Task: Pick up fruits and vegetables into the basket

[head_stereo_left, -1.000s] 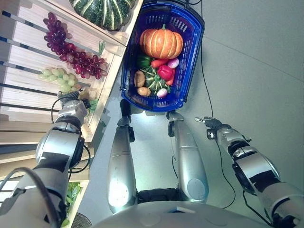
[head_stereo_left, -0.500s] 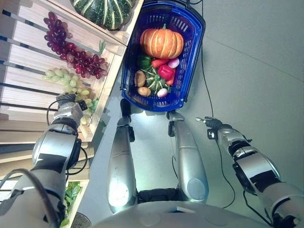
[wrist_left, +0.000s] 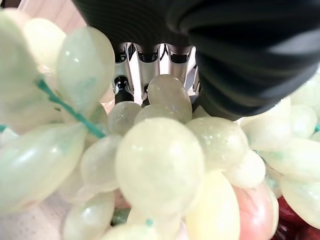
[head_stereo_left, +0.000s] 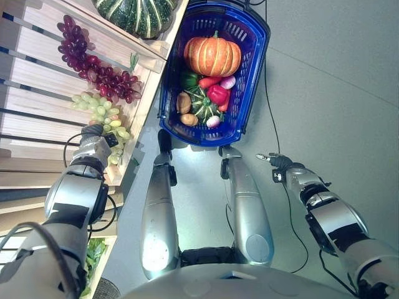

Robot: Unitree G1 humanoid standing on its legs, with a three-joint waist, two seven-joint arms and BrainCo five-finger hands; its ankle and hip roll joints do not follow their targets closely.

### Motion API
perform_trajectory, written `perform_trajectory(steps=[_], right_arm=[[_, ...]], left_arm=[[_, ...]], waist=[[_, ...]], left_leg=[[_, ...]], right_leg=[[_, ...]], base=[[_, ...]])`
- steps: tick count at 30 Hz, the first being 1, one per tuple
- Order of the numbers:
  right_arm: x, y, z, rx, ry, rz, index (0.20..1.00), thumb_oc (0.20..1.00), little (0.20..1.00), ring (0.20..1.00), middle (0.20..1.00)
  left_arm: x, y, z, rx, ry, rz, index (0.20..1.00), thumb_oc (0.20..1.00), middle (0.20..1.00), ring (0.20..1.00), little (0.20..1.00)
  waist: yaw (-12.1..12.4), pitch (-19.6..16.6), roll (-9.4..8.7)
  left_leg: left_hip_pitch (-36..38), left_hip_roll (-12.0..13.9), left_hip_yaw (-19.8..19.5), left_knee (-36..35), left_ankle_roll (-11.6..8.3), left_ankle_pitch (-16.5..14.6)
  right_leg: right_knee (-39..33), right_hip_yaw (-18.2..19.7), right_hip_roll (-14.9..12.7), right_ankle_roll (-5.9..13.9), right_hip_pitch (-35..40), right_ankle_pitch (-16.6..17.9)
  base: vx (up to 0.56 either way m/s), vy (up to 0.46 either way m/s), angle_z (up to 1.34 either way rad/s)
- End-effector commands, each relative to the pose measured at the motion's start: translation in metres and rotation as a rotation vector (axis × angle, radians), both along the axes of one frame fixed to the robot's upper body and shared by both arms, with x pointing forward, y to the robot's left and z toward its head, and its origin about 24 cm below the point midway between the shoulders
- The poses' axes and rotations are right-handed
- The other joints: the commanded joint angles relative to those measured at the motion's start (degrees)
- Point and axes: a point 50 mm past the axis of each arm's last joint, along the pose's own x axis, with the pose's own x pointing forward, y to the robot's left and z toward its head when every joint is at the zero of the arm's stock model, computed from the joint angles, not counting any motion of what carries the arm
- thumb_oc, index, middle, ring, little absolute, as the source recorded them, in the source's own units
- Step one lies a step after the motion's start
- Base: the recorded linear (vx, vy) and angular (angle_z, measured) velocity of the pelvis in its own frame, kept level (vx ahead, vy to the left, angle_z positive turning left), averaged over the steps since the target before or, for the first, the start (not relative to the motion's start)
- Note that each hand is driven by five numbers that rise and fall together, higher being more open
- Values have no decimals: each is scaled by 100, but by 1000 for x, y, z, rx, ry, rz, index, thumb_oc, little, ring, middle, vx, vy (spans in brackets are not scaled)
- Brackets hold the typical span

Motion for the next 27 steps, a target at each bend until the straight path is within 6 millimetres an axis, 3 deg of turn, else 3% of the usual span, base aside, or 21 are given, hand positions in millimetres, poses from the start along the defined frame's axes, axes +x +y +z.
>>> perform_trajectory(steps=[1,4,10,11,12,13,15,27], right_arm=[[-24,-22,-15,-45,75,-43,1000,1000,1000,1000,1000],[-23,-23,-13,-43,71,-42,1000,1000,1000,1000,1000],[-23,-24,-12,-44,68,-41,1000,1000,1000,1000,1000],[-23,-24,-13,-45,68,-41,1000,1000,1000,1000,1000],[-22,-23,-12,-43,66,-41,1000,1000,1000,1000,1000],[-21,-23,-11,-42,64,-42,1000,1000,1000,1000,1000],[-21,-24,-10,-46,63,-41,1000,1000,1000,1000,1000],[-21,-31,-7,-58,58,-38,1000,1000,1000,1000,1000]], left_arm=[[-13,-7,-27,-96,19,28,200,200,200,200,200],[-13,-4,-24,13,68,-7,200,200,200,200,200],[-11,-7,-24,-6,59,-50,200,200,200,200,200],[-11,-7,-25,-1,71,-56,366,366,366,366,366],[-11,-9,-26,-1,76,-73,589,589,589,589,589],[-10,-11,-26,16,78,-118,1000,1000,1000,1000,1000],[-8,-14,-25,73,92,-227,1000,1000,1000,1000,1000],[-9,-23,-33,0,148,-400,1000,1000,1000,1000,1000]], waist=[[55,-195,-45],[62,-195,-44],[65,-195,-35],[65,-195,-36],[66,-195,-35],[72,-195,-33],[73,-195,-26],[50,-195,30]], left_leg=[[-135,-439,187,-80,281,-30],[-99,-441,200,-133,279,1],[-87,-444,210,-172,278,14],[-90,-444,214,-180,281,20],[-86,-446,218,-200,281,29],[-86,-448,226,-217,282,36],[-88,-446,242,-248,279,61],[-99,-435,283,-255,295,65]], right_leg=[[71,-309,421,-139,161,-441],[32,-332,419,-136,197,-420],[-1,-331,424,-135,212,-415],[-12,-332,424,-134,209,-407],[-23,-330,430,-134,210,-402],[-31,-336,436,-134,207,-397],[-66,-344,428,-131,206,-361],[-53,-346,426,-131,183,-357]], base=[[0,0,0],[0,0,0],[0,0,0],[0,0,0],[0,0,0],[0,0,0],[0,0,0],[0,0,0]])
